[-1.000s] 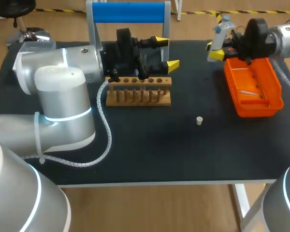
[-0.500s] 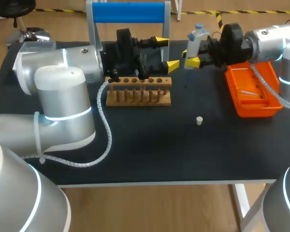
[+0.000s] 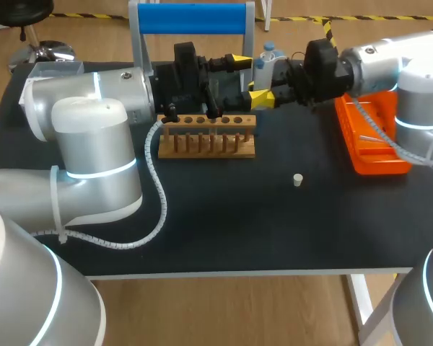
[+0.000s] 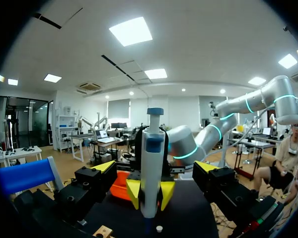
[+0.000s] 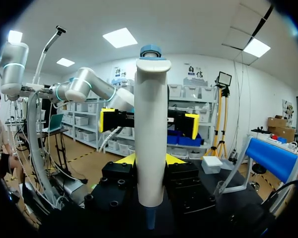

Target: Invert the test tube, pick up the pipette, mount the tip to pipette, aspirate from beaker and dispense into the tube, eject the tip, return the pipette, and cap with the stopper.

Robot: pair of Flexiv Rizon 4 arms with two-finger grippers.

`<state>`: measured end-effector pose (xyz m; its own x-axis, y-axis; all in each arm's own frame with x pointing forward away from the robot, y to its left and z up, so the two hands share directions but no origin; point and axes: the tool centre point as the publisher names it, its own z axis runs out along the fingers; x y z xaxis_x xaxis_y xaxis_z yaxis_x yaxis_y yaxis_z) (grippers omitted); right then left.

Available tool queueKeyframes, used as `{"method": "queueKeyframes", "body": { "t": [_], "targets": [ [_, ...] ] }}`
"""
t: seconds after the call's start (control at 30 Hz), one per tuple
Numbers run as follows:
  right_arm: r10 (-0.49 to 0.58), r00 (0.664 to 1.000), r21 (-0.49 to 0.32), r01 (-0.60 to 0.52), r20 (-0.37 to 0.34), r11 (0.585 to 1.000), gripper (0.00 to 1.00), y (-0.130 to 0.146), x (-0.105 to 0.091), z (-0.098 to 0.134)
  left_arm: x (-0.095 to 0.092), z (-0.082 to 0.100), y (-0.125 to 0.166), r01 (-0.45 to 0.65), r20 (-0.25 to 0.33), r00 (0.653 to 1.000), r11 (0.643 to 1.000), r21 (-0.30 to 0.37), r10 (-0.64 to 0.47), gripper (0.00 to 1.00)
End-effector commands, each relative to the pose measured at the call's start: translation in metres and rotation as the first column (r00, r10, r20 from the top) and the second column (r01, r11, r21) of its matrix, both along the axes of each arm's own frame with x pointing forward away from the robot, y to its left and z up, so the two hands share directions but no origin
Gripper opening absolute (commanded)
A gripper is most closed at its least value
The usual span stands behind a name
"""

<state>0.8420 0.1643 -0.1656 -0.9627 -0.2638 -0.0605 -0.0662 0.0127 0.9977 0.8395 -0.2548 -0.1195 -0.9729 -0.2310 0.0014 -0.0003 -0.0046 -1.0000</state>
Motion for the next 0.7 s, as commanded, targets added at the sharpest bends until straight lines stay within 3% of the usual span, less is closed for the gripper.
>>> {"method": "queueKeyframes", "body": {
  "t": [0.03,0.63,0.7],
  "targets": [
    [-0.007,1.0,-0.005,0.007,0.002,1.0,0.0,0.004,-0.0017,0.0009,-0.0005,-0.0006,-0.0025,-0.007,0.001,1.0,1.0,-0.001,0.007,1.0],
    [-0.041,0.999,-0.012,0.041,0.013,0.999,0.0,0.0129,-0.0026,0.0009,-0.0005,-0.0006,-0.0025,-0.007,0.001,1.0,1.0,-0.001,0.007,1.0],
    [-0.046,0.999,-0.009,0.046,0.015,0.999,0.0,0.0135,-0.0028,0.001,-0.0005,-0.0006,-0.0025,-0.007,0.001,1.0,1.0,-0.001,0.007,0.77]
  ]
}}
